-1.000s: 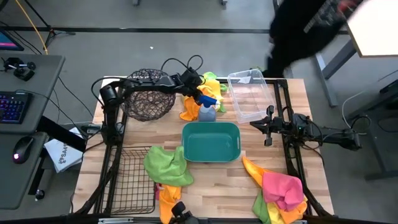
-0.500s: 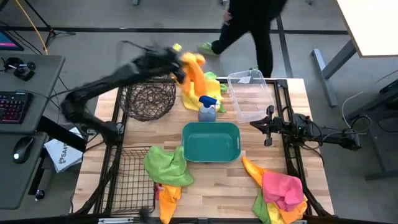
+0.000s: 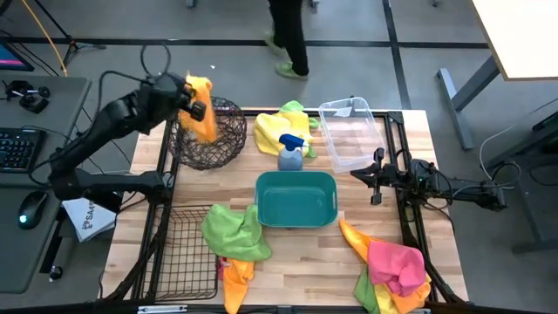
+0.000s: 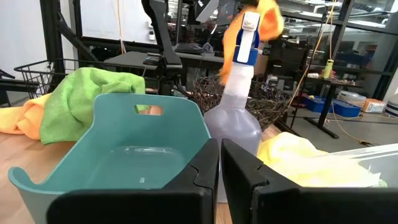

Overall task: Sort microfiber towel by color & place in baskets
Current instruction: Put the orange towel into the circular wire basket, then put the green towel into the green bin

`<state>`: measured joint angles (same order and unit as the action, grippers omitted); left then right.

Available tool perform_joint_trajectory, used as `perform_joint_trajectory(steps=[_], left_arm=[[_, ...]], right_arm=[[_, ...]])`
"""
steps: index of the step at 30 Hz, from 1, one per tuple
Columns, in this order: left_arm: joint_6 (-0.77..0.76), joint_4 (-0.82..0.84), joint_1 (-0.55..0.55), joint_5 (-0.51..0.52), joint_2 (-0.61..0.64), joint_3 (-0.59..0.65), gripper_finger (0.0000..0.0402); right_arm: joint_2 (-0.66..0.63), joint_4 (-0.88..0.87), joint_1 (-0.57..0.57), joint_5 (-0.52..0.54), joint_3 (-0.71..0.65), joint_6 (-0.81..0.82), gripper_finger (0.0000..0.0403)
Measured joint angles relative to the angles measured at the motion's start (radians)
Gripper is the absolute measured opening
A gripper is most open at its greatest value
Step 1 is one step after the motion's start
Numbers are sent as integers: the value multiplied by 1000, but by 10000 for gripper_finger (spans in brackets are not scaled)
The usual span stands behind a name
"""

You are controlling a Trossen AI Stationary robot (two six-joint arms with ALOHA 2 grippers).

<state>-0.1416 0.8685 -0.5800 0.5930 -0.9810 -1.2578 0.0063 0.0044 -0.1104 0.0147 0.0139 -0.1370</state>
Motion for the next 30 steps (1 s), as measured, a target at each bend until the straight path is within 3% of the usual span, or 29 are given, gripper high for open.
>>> perform_joint_trajectory(steps=[6, 12, 18, 23, 27, 30], left_arm=[[-106, -112, 0, -30, 0, 250, 0], [-178, -140, 0, -260, -18, 361, 1], [-97, -75, -10, -315, -21, 331, 39], [-27, -38, -24, -401, -20, 259, 110], [11, 19, -24, -412, -20, 168, 171], [-2, 57, -20, -522, -20, 84, 206]], right_arm=[[0, 0, 0, 0, 0, 2, 14], [0, 0, 0, 0, 0, 1, 14], [0, 0, 0, 0, 0, 0, 14], [0, 0, 0, 0, 0, 0, 14], [0, 0, 0, 0, 0, 0, 14], [0, 0, 0, 0, 0, 1, 14]])
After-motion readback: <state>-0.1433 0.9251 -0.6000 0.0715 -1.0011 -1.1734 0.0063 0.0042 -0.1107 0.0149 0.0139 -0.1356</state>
